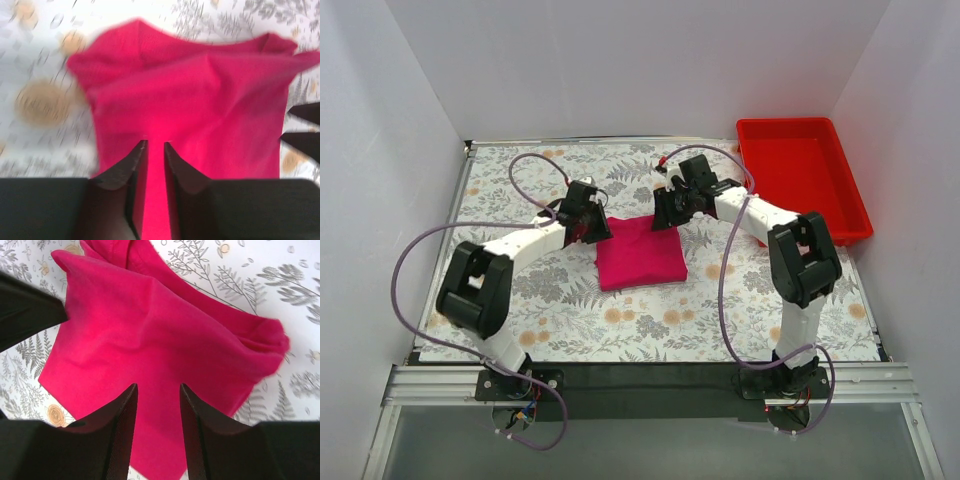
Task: Fold and stack the t-shirts
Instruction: Fold the tshirt
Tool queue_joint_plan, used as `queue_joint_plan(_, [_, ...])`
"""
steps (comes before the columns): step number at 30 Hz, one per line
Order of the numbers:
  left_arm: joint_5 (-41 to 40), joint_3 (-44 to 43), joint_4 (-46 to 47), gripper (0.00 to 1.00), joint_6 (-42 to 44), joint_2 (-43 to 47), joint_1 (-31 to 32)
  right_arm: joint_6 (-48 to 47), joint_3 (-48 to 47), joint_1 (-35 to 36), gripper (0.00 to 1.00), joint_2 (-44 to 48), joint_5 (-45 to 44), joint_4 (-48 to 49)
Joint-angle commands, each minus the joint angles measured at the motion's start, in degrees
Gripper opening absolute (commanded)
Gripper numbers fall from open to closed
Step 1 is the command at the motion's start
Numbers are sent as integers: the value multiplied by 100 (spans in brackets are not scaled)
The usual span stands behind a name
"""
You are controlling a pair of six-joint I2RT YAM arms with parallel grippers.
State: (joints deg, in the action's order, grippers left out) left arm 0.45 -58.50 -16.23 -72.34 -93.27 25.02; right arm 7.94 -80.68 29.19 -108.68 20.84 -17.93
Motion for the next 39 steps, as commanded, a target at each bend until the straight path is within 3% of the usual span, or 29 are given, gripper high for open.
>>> queue_joint_plan(1, [183,-775,384,19,203,-699,-154,-109,-412,-229,38,-555,788,492])
queue_joint_plan(7, [456,-1506,480,17,-52,-1867,-593,224,-1098,-756,37,-1496,1176,694])
queue_joint_plan(15, [825,-1700,480,23,-62,-2336,-884,902,-1230,-1231,35,-1806,1721,1064])
queue_joint_plan(17, [843,-1700,472,26,-44,-2065,-893,1016,-1195,-1231,35,-1595,1844,1108])
queue_joint_plan(21, [930,-1463,480,43,-289,-1247,-893,1314,-792,-1196,36,-868,2160,1353])
queue_joint_plan(28, [1518,-453,244,53,-860,379,-692,2026,789,-766,37,268,2723,2144])
queue_joint_plan(30, [1642,-84,94,49,-966,764,-473,2447,1405,-520,37,548,2828,2669])
queue_joint_plan(34, [1827,523,93,33,-1204,1065,38,2554,1766,-11,36,542,2803,2909])
queue_joint_plan(35, [1827,707,94,24,-1247,1048,143,2632,1810,129,35,419,2785,3040])
queue_joint_plan(39, [1740,1033,234,15,-1301,811,214,2695,1916,271,33,-11,2689,3313])
